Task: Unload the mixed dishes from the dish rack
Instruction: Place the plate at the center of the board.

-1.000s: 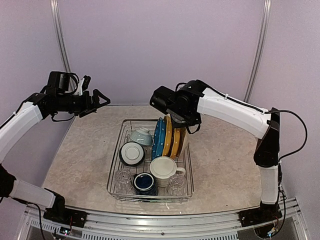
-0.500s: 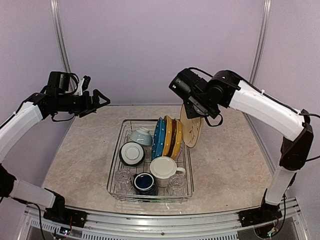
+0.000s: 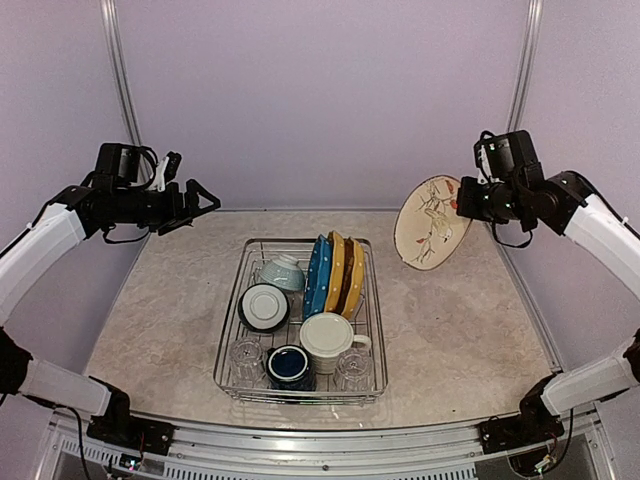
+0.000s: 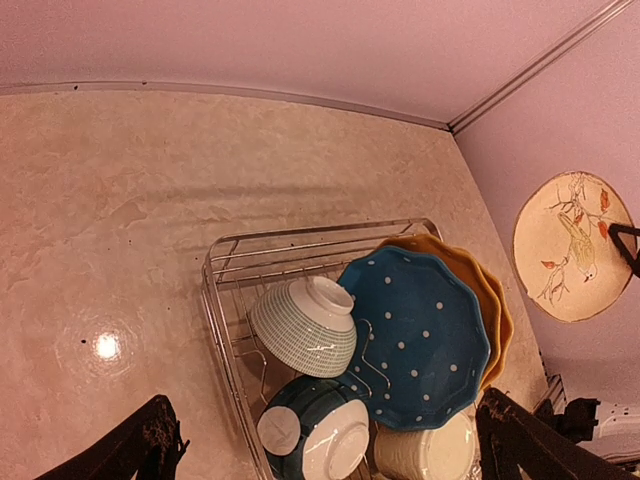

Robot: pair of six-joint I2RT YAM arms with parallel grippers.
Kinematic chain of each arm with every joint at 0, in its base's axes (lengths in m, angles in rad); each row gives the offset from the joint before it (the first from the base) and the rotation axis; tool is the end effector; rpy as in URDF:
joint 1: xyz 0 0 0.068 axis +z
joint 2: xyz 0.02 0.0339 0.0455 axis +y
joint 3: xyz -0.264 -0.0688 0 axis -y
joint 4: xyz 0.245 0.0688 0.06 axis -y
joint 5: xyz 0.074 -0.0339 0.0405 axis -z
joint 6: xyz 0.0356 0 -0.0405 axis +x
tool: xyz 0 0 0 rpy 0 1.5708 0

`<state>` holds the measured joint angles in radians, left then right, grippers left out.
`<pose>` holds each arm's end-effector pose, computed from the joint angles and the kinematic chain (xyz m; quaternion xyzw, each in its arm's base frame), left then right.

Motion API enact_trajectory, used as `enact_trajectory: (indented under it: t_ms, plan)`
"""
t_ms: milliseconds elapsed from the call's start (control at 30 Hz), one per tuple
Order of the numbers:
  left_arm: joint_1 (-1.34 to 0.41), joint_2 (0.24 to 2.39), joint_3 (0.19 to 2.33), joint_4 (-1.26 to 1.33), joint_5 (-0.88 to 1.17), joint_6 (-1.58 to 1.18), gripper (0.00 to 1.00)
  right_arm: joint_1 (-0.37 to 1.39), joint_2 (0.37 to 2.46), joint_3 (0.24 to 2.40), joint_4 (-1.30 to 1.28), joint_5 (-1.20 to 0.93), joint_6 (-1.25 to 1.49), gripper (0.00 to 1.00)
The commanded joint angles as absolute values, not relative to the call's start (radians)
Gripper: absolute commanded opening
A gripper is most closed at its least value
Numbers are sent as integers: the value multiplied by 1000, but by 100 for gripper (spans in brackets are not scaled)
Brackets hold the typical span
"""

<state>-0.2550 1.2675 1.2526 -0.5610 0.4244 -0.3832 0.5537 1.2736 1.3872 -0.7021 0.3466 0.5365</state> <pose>0.2637 -0.0839 0.3638 0.0453 0.8638 -0.3221 0.3849 0.2349 0.1310 0.3936 0.0739 0.8693 0.1109 0.4761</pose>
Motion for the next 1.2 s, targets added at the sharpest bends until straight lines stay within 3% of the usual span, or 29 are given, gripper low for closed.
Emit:
enact_trajectory:
  t_ms: [0,267,533,967,1167]
  plan:
    - [-263,1275,1258,-565,418,-364,99,406,1222,1270,-439,59,576,0]
    - [-264,1253,1245,-546,415,-364,99,70,1264,924,-115,-372,711,0]
    - [-265,1248,1242,-541,422,-364,99,-20,1427,786,143,-563,726,0]
    - [-265,1232,1235,-511,438,-370,99,-40,1659,744,256,-576,621,0]
    - [-299,1255,1417,-526,472,-470,99,-41,1716,736,243,-560,566,4]
